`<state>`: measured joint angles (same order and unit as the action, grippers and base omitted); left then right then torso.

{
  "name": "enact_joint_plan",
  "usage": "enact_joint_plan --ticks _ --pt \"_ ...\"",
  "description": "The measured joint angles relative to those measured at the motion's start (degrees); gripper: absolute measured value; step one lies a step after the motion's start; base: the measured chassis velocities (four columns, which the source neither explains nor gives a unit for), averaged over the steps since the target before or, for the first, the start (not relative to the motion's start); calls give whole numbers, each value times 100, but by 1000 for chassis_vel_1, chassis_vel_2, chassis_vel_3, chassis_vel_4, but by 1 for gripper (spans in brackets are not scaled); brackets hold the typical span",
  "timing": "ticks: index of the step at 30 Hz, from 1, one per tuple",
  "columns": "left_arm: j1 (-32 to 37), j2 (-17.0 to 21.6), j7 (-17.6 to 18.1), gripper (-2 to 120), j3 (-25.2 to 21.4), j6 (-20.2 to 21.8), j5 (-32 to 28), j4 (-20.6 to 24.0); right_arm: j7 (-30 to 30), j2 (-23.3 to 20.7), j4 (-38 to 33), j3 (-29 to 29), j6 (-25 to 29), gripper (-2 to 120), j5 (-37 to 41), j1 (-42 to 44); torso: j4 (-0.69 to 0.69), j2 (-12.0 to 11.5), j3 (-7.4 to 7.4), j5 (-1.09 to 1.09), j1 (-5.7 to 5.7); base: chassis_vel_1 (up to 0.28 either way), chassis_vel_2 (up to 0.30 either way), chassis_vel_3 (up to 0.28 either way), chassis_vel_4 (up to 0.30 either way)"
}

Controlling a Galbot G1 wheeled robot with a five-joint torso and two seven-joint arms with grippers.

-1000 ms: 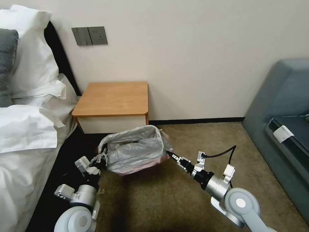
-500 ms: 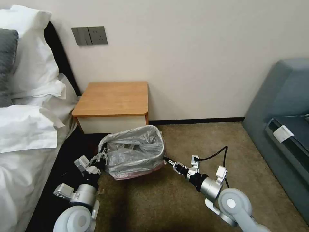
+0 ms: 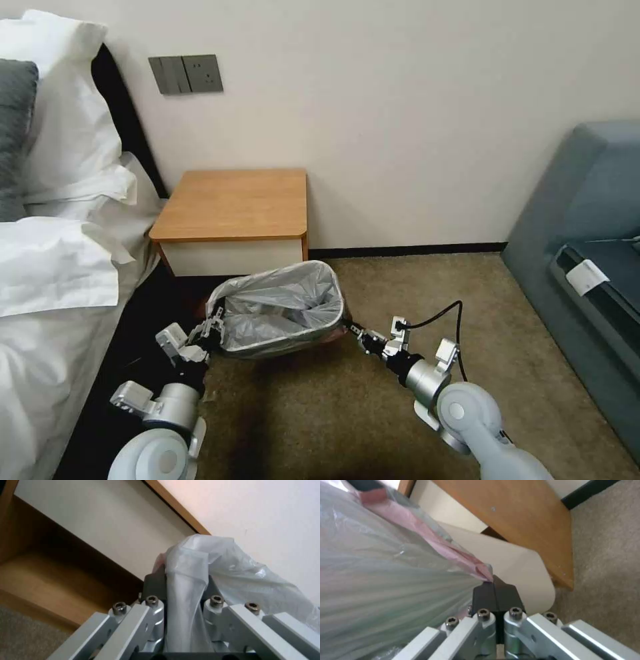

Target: Pick up the garbage bag from the table and place it over the trash can.

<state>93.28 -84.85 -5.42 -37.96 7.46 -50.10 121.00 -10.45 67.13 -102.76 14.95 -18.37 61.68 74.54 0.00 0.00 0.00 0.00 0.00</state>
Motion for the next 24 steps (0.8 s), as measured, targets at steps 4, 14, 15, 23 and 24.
enact_joint_plan --ticks 4,14,15,23,24 --pt "3 -3 21 11 2 7 9 19 -38 -45 -79 38 -40 0 -51 106 0 0 0 0 0 0 0 0 0" --pt "-142 1 315 11 -49 -2 18 -11 -979 -363 -252 194 184 28 -969 580 0 0 0 0 0 0 0 0 0" --pt "-187 1 372 11 -53 -4 45 -35 -1173 -445 -323 307 305 36 -1089 692 0 0 0 0 0 0 0 0 0" --pt "-226 5 452 11 5 -32 515 -131 -1435 -855 -1043 1053 891 64 -1587 1010 -2 0 0 0 0 0 0 0 0" --pt "-226 5 452 11 5 -32 515 -131 -1435 -855 -1043 1053 891 64 -1587 1010 -2 0 0 0 0 0 0 0 0"
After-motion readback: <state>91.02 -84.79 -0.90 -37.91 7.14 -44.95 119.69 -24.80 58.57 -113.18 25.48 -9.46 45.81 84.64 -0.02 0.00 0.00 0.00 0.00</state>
